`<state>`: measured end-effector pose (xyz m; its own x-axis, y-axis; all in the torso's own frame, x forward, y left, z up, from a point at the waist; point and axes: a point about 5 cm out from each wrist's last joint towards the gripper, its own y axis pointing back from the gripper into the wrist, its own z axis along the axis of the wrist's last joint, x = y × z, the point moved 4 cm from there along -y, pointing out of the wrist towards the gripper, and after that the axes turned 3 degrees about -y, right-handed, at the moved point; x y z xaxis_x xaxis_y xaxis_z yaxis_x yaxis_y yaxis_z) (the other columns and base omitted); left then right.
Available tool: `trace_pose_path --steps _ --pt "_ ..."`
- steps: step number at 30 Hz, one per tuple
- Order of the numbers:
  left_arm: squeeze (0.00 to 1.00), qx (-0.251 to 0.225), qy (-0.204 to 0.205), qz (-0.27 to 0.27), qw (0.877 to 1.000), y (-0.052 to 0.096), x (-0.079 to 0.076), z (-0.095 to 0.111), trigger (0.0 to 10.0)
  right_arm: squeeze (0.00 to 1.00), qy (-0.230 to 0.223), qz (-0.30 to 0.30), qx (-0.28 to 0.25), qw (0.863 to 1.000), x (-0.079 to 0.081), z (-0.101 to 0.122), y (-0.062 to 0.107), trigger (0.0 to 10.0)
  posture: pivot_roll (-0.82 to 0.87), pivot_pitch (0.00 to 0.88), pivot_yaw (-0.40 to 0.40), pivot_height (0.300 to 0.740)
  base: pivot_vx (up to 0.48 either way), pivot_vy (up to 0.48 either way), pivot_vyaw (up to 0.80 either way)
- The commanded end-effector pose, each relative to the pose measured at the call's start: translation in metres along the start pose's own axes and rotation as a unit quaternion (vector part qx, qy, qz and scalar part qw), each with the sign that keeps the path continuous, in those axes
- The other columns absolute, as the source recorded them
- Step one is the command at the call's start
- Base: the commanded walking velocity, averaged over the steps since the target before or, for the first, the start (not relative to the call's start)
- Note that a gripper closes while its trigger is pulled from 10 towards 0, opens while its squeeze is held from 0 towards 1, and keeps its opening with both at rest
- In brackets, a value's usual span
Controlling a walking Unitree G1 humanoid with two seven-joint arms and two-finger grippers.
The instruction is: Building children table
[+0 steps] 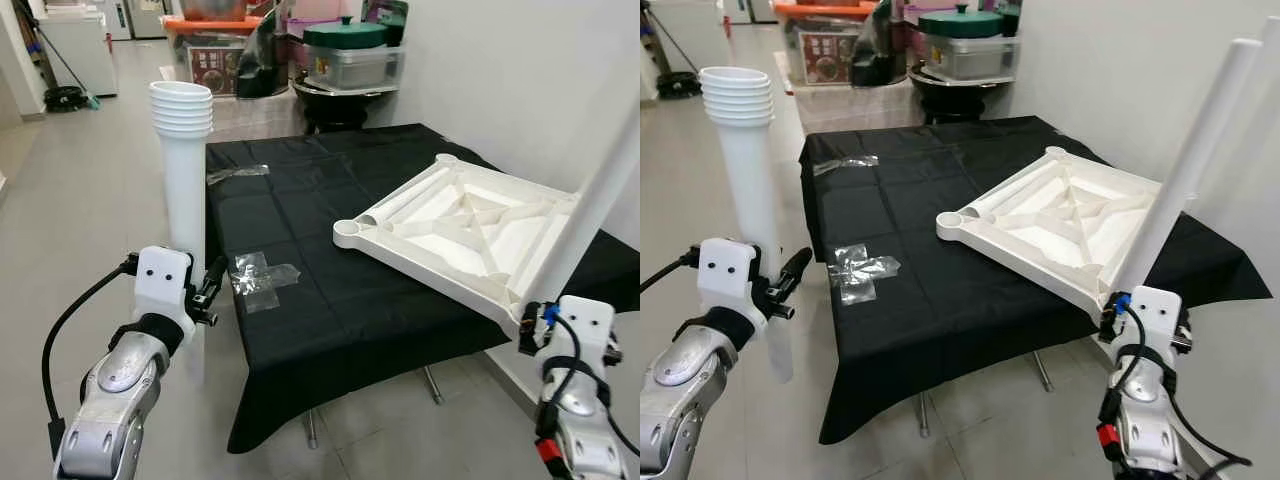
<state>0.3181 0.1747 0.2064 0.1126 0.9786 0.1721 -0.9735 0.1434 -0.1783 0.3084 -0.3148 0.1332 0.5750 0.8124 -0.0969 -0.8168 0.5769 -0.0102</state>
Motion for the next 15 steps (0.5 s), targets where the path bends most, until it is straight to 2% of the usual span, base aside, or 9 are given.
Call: trace_pose_path --steps 1,2,3,6,7,8,9,10,15 --pt "0.0 -0.001 0.0 0.0 1.0 -0.001 -0.001 0.001 10.0 1.0 -0.018 0.014 0.0 1.0 0.006 0.001 0.007 10.0 0.03 0.0 -0.039 0.74 0.0 0.0 0.0" --pt "0.0 0.0 0.001 0.0 1.0 0.0 0.0 0.001 10.0 1.0 -0.046 0.078 -0.02 0.996 0.025 0.012 0.017 10.0 0.02 0.0 -0.036 0.74 0.0 0.0 0.0" --pt "0.0 0.0 0.001 0.0 1.0 0.0 0.0 0.001 10.0 1.0 -0.046 0.078 -0.02 0.996 0.025 0.012 0.017 10.0 0.02 0.0 -0.036 0.74 0.0 0.0 0.0" --pt "0.0 0.002 0.003 -0.001 1.0 0.001 -0.001 -0.001 10.0 1.0 -0.049 0.276 -0.043 0.959 0.078 0.027 0.059 10.0 0.02 0.0 -0.038 0.74 0.0 0.0 0.0" --pt "0.0 0.002 0.003 -0.001 1.0 0.001 -0.001 -0.001 10.0 1.0 -0.049 0.276 -0.043 0.959 0.078 0.027 0.059 10.0 0.02 0.0 -0.038 0.74 0.0 0.0 0.0" --pt "0.0 0.001 0.004 -0.001 1.0 0.001 -0.001 -0.001 10.0 0.53 -0.036 0.313 -0.037 0.948 0.084 0.025 0.069 10.0 0.02 0.0 -0.041 0.74 0.0 0.0 0.0" --pt "0.0 0.001 0.004 -0.001 1.0 0.001 -0.001 -0.001 10.0 0.53 -0.036 0.313 -0.037 0.948 0.084 0.025 0.069 10.0 0.02 0.0 -0.041 0.74 0.0 0.0 0.0" --pt "0.0 0.001 0.004 -0.001 1.0 0.001 -0.001 -0.001 10.0 0.0 -0.025 0.34 -0.026 0.94 0.088 0.021 0.076 10.0 0.02 0.0 -0.041 0.74 0.0 0.0 0.0" --pt "0.0 0.0 0.005 0.003 1.0 0.001 0.001 -0.001 10.0 0.0 -0.011 0.399 -0.009 0.917 0.095 0.016 0.086 10.0 0.02 0.0 -0.041 0.74 0.0 0.0 0.0"
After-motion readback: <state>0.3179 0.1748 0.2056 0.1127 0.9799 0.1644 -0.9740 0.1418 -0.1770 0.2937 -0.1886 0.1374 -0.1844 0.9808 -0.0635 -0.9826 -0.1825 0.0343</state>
